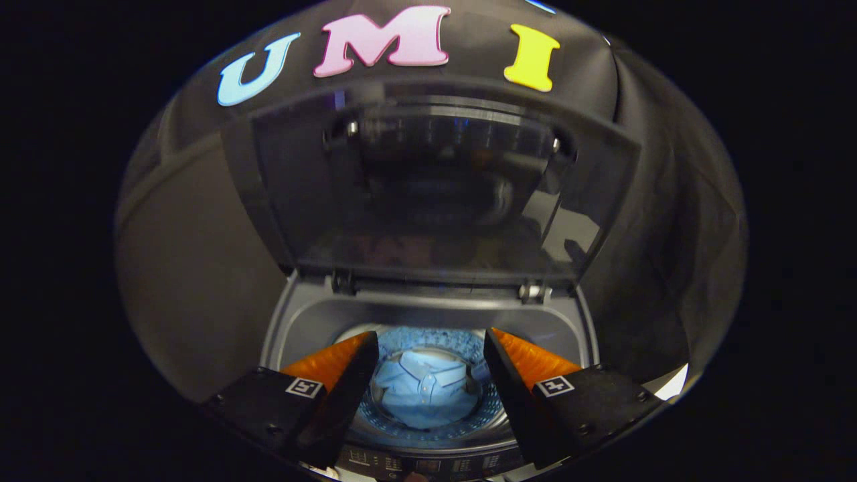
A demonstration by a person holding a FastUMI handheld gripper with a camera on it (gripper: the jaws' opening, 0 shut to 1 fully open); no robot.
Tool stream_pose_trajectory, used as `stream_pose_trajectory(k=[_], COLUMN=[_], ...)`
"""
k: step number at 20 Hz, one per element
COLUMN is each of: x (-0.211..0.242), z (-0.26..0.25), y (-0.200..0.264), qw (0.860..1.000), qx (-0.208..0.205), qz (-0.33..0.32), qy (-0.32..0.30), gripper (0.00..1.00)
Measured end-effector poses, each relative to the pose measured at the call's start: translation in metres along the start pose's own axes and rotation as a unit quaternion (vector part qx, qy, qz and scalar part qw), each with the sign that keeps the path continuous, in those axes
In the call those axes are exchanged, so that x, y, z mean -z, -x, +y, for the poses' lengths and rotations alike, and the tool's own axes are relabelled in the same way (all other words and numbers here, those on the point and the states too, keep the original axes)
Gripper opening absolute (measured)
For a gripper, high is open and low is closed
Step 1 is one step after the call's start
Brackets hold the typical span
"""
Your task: Put the clothes into the washing machine and then close the washing machine lid.
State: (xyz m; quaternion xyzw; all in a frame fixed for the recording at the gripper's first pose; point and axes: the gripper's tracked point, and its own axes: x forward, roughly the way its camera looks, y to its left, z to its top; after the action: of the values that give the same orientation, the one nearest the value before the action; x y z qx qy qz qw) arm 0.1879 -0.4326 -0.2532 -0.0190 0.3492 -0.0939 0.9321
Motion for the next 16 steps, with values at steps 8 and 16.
stream_pose_trajectory(k=[8, 16], x=[-0.106, -0.213], z=[-0.002, -0.019], y=[0.044, 0.051], qw=[0.995, 0.984], qx=[-0.004, -0.004], qz=[-0.095, -0.176], qy=[0.005, -0.016], gripper=[0.99, 0.99])
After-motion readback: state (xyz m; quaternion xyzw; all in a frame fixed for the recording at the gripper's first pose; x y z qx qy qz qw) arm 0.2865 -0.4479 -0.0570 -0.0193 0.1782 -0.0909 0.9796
